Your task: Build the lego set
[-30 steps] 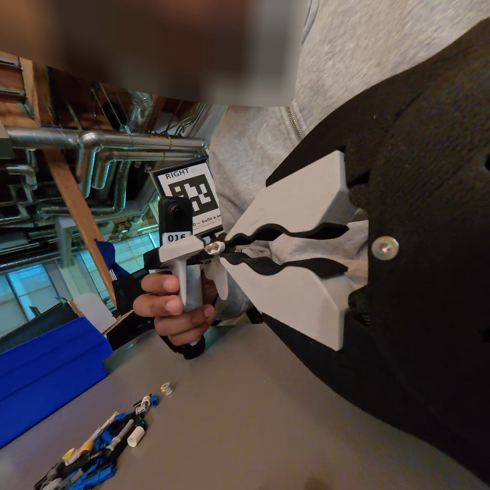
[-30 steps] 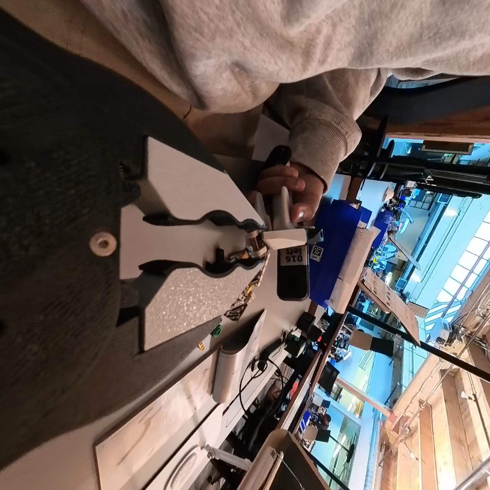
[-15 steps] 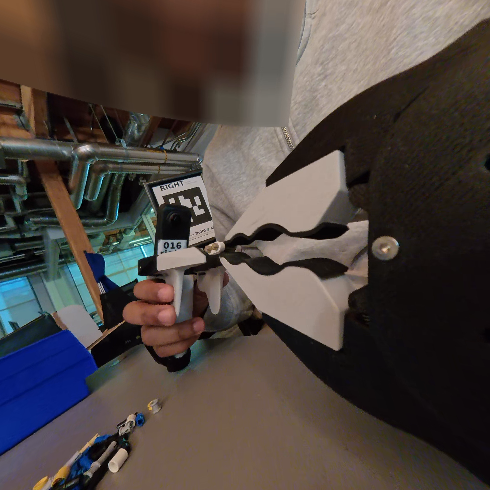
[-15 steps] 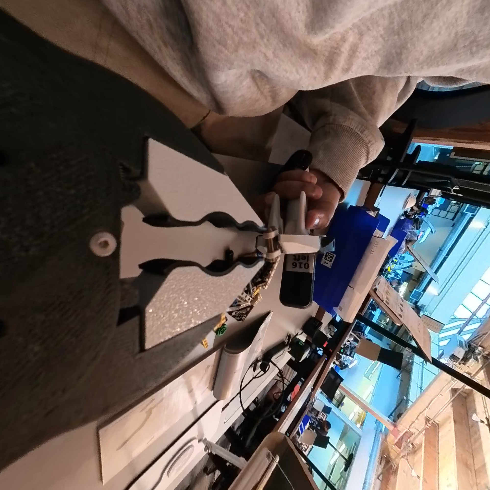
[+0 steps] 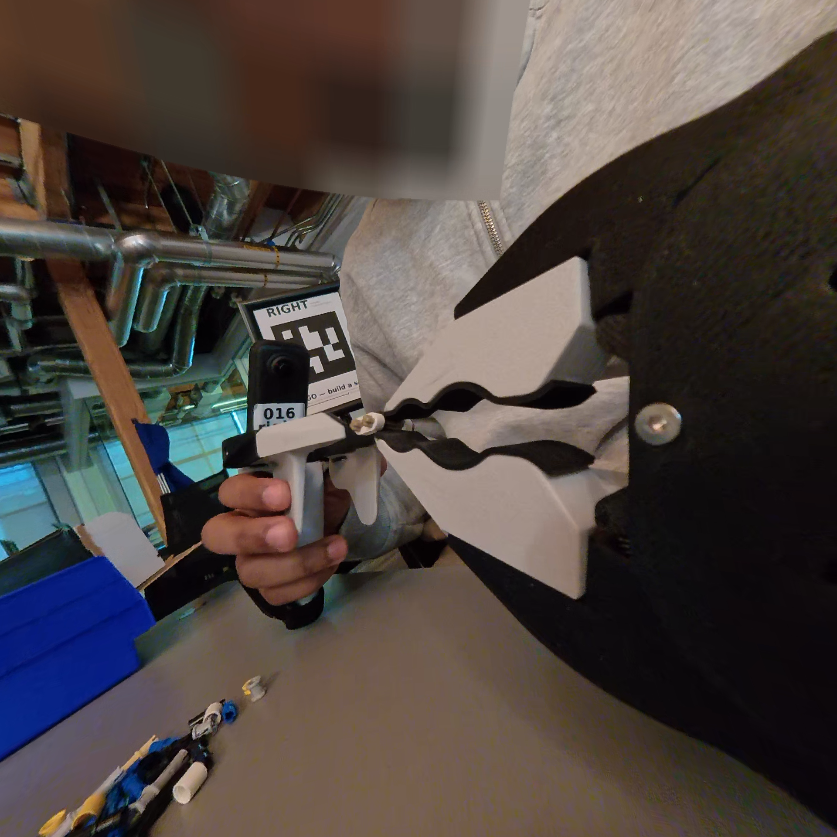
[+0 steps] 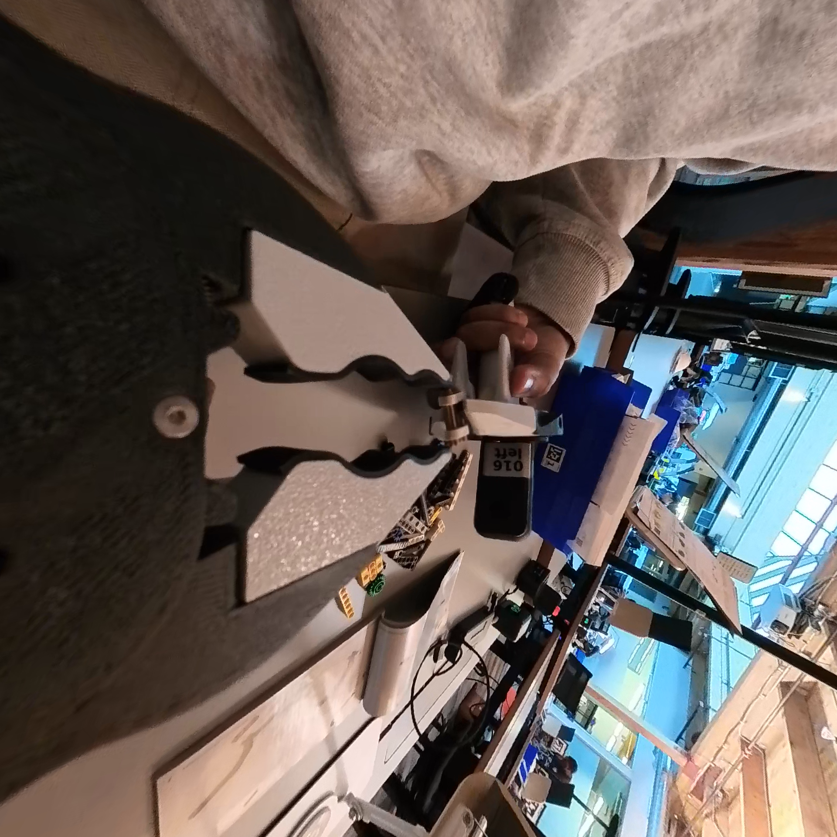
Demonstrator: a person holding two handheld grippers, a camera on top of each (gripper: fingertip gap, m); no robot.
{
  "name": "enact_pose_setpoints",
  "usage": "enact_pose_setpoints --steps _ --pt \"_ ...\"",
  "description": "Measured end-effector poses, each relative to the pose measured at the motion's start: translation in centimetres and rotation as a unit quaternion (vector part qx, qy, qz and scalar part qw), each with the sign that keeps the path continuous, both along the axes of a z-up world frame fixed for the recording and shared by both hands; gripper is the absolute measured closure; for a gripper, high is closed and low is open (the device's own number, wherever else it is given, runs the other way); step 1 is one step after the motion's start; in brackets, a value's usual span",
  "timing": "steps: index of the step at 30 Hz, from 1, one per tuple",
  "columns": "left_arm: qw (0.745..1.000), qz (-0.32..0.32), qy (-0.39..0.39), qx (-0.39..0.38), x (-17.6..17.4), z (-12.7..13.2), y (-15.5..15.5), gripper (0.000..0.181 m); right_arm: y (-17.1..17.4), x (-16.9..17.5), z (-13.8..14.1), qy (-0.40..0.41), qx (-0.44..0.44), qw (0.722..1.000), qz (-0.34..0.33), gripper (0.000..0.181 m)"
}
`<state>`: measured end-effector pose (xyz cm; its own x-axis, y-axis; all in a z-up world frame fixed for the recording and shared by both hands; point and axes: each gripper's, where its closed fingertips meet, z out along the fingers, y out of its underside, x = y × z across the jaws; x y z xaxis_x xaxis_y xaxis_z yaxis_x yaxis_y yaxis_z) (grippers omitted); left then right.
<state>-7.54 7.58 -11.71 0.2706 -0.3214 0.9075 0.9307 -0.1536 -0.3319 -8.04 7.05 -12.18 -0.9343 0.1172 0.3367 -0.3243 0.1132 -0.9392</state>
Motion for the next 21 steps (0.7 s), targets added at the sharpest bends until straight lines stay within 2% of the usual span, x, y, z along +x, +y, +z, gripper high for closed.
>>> enact_pose_setpoints --steps 10,21 --pt "1.000 -0.003 0.001 -0.011 0.19 -0.29 0.12 0.178 -0.15 0.18 -0.03 0.010 0.004 1.000 0.000 0.160" --pt "1.000 0.005 0.003 -0.023 0.06 -0.60 0.29 0.179 -0.02 0.07 -0.39 0.029 0.046 0.999 -0.006 0.161"
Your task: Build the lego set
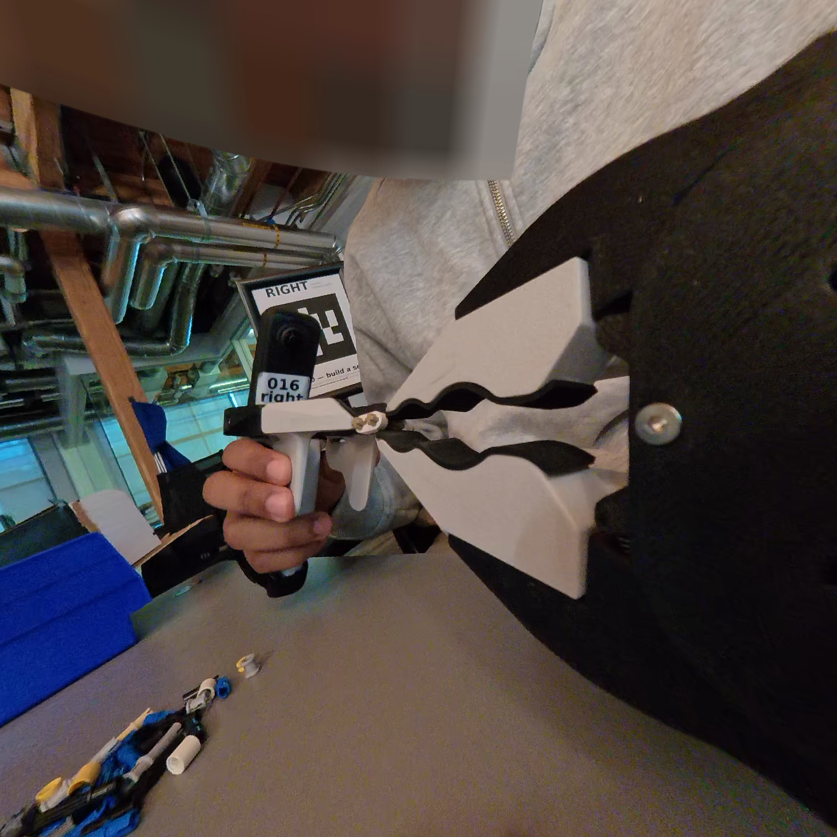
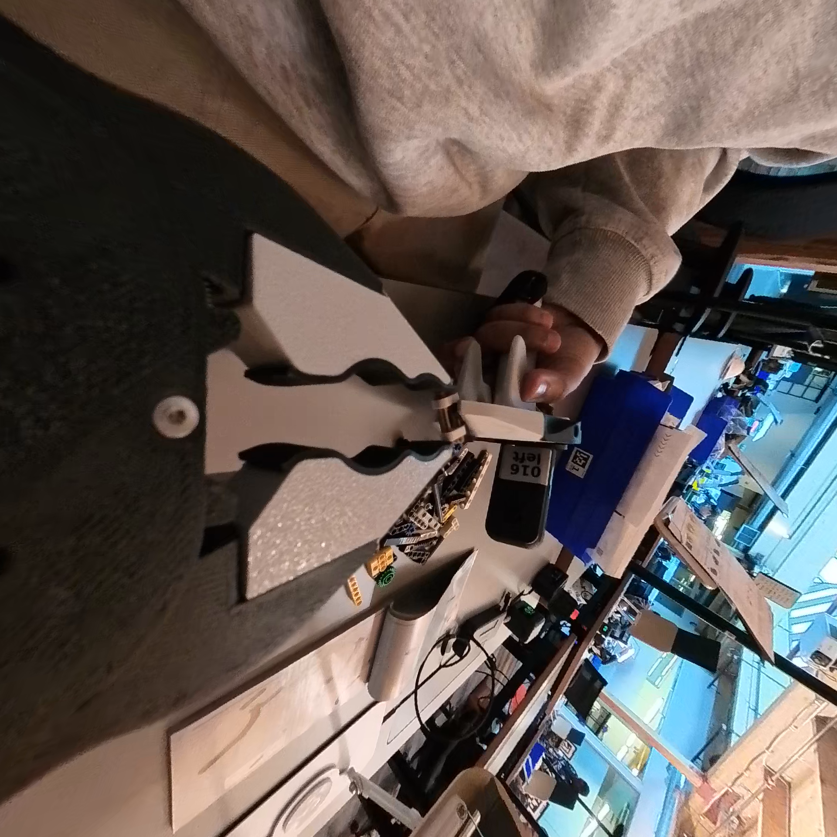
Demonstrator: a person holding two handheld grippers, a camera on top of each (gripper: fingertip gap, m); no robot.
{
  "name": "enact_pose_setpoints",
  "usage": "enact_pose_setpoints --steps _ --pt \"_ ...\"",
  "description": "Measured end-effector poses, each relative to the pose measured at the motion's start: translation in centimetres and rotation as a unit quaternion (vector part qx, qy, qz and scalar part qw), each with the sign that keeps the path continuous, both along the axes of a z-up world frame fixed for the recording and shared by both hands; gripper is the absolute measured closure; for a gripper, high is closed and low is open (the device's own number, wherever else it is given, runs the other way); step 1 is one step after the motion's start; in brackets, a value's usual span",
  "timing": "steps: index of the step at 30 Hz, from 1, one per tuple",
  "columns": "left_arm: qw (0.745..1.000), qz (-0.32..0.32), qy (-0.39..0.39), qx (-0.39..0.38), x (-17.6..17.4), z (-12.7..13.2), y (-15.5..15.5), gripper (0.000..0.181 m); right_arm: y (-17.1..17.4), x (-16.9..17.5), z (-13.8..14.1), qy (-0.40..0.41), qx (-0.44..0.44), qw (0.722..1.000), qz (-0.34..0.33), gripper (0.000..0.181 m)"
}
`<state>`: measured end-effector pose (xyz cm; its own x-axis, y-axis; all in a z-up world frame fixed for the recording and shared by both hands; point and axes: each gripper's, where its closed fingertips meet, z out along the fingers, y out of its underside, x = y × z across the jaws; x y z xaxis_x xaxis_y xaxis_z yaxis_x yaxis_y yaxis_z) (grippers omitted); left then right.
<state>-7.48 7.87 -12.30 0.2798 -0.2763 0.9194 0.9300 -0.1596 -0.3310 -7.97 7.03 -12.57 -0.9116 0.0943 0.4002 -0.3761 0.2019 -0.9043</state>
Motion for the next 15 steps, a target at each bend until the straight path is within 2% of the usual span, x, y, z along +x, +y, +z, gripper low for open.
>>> enact_pose_setpoints --steps 4,6,9,10,12,15 --pt "0.999 0.033 0.020 0.003 -0.8 0.2 0.0 0.176 0.0 -0.7 0.3 -0.018 -0.015 1.000 -0.015 0.162" --pt "0.997 0.057 0.051 -0.001 -1.3 0.3 -0.1 0.155 0.3 -1.3 0.9 -0.029 -0.041 0.998 -0.029 0.162" --pt "0.978 0.114 0.172 -0.003 -1.9 1.6 -0.3 0.135 1.2 -2.4 1.8 -0.076 -0.082 0.993 -0.041 0.162" --pt "0.962 0.146 0.231 -0.011 -2.3 1.9 -0.4 0.133 1.3 -2.6 2.1 -0.101 -0.094 0.990 -0.039 0.162" --pt "0.913 0.208 0.348 -0.039 -3.0 2.2 -0.6 0.135 1.5 -2.8 2.2 -0.148 -0.107 0.983 -0.030 0.162" --pt "0.842 0.245 0.475 -0.076 -2.9 1.9 -0.4 0.145 1.4 -3.0 1.9 -0.182 -0.104 0.977 -0.027 0.162"
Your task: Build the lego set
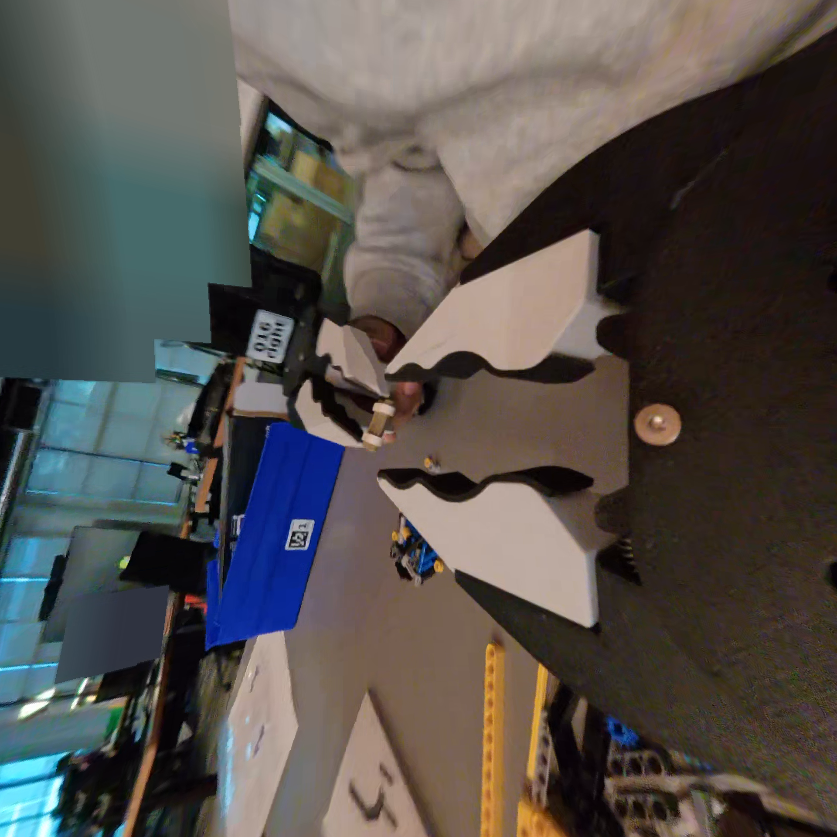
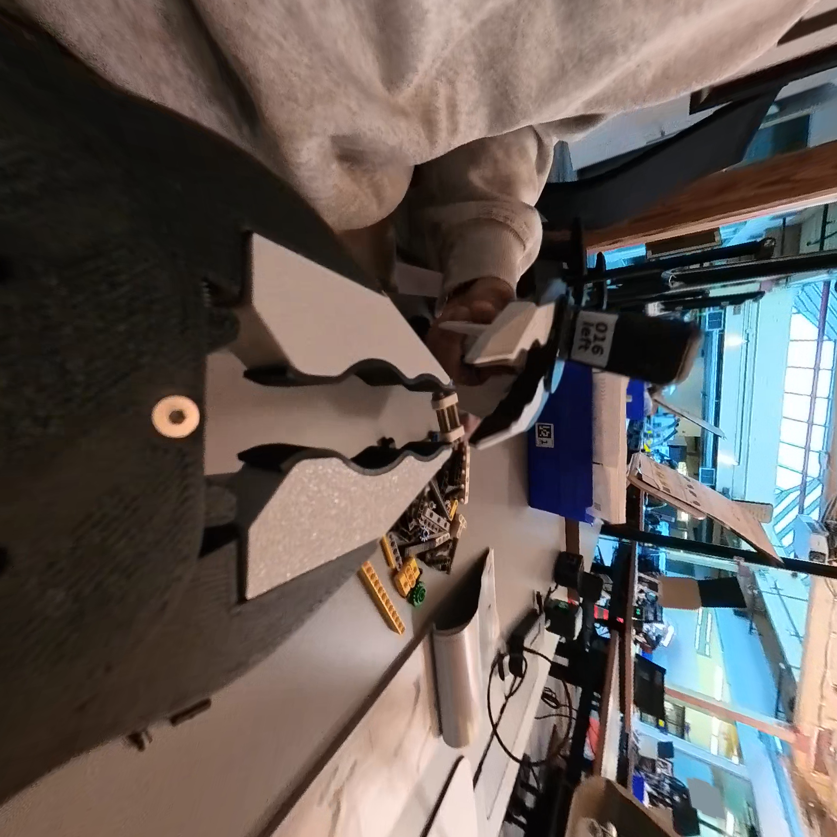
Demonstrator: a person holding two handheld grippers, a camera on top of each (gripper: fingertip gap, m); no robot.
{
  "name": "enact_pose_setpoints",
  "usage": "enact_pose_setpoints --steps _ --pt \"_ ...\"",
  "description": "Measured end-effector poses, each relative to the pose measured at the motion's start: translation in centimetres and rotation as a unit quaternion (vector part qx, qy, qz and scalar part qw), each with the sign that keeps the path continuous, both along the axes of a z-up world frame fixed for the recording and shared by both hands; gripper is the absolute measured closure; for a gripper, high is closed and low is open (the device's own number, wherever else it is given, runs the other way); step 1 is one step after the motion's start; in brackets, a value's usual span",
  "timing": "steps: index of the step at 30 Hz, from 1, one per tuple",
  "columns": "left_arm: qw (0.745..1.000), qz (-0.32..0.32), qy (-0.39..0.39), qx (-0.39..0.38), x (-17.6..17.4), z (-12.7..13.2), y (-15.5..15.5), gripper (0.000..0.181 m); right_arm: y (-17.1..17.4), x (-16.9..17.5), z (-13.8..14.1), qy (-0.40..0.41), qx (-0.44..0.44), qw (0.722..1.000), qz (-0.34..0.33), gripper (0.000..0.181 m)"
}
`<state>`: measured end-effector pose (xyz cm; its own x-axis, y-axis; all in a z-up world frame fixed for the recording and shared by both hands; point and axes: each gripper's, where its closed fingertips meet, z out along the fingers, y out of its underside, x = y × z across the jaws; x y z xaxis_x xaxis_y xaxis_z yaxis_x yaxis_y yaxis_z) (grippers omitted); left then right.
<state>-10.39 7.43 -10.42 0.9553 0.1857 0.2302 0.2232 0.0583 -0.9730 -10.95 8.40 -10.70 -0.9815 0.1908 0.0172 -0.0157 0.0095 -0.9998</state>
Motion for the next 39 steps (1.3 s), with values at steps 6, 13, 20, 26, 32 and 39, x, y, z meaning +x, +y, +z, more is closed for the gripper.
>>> enact_pose_setpoints --steps 6,13,20,26,32,39 --pt "1.000 -0.001 0.018 -0.016 0.36 -0.49 0.56 0.152 -0.53 0.54 -0.09 -0.018 0.003 1.000 0.015 0.161" --pt "0.999 -0.006 0.041 -0.024 0.68 -0.48 0.42 0.164 -0.69 0.45 -0.13 -0.018 0.006 1.000 0.010 0.162" --pt "0.998 0.003 0.056 -0.033 0.60 -0.55 0.50 0.159 -0.78 0.56 -0.09 -0.022 0.005 1.000 0.013 0.162" --pt "0.997 0.011 0.063 -0.038 0.48 -0.60 0.55 0.161 -0.77 0.54 -0.01 -0.028 0.002 1.000 0.014 0.162" --pt "0.995 0.026 0.084 -0.048 0.37 -0.63 0.64 0.159 -0.75 0.38 0.09 -0.038 -0.003 0.999 0.013 0.162" --pt "0.994 0.042 0.092 -0.049 0.05 -0.55 0.63 0.154 -0.84 0.49 0.23 -0.047 -0.009 0.999 0.018 0.162"
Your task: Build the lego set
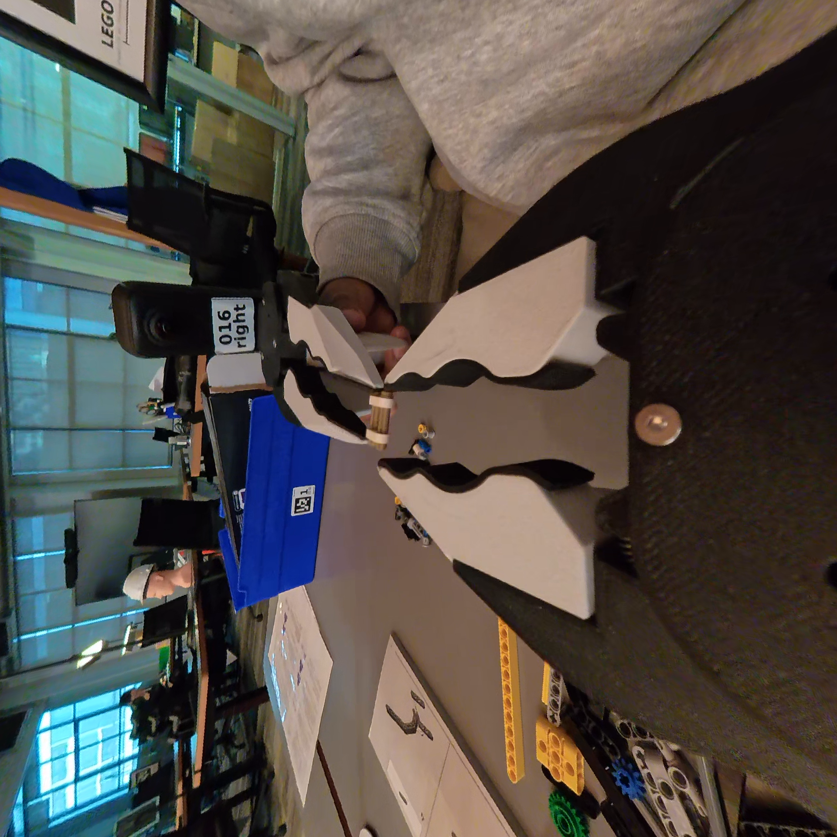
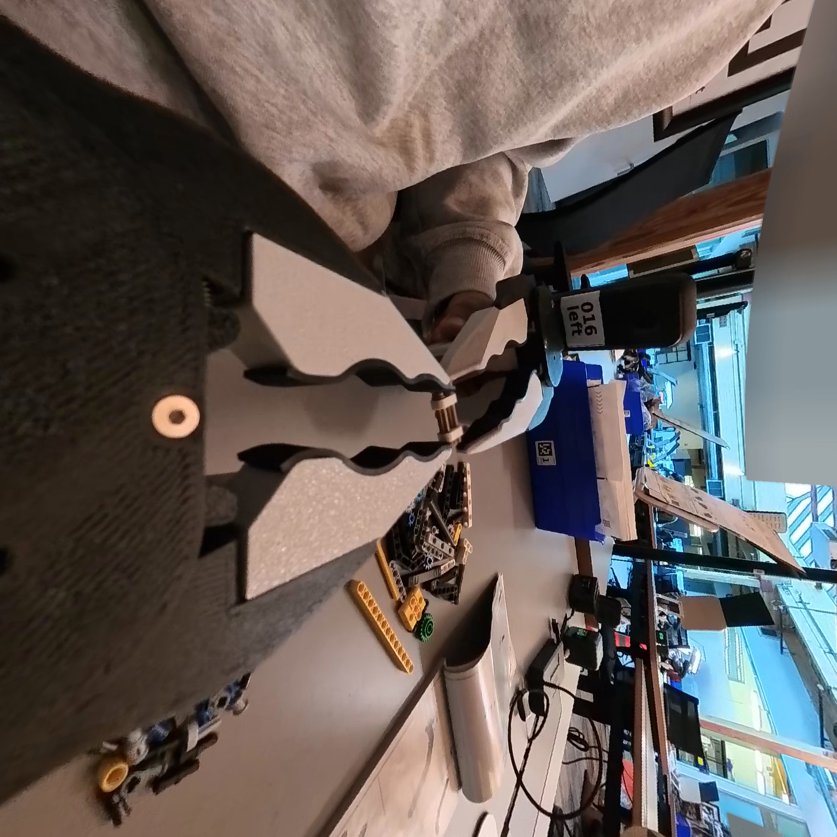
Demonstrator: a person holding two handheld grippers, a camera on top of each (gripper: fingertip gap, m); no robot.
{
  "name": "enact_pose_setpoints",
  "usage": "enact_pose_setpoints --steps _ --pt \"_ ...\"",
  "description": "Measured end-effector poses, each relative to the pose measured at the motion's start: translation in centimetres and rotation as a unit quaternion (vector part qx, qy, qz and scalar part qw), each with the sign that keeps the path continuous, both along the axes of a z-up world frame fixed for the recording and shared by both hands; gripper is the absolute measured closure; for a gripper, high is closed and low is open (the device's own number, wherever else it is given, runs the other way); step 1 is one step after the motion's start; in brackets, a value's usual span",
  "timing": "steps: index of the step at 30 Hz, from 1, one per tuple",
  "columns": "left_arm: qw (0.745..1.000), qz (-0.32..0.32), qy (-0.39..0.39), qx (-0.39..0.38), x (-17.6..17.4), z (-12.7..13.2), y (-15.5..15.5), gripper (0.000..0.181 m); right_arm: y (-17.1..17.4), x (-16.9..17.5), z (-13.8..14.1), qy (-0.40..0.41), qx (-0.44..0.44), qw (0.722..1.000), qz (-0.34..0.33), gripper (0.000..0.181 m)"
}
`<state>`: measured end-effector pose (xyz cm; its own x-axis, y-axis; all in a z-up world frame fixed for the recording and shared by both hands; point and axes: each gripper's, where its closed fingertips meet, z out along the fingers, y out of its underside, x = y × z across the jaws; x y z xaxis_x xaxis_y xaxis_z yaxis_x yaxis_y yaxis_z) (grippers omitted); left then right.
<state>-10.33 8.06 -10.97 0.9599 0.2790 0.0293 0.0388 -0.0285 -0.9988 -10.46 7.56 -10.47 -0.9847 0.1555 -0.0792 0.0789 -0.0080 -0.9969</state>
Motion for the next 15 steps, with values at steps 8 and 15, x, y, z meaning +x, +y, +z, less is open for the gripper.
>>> enact_pose_setpoints --steps 8,15 --pt "1.000 0.005 0.013 0.002 0.08 0.16 0.00 0.160 0.01 -0.18 0.02 0.000 0.000 1.000 -0.007 0.162" --pt "1.000 0.000 0.006 0.005 0.16 0.19 -0.03 0.159 -0.01 -0.10 0.03 0.000 0.000 1.000 -0.005 0.162"
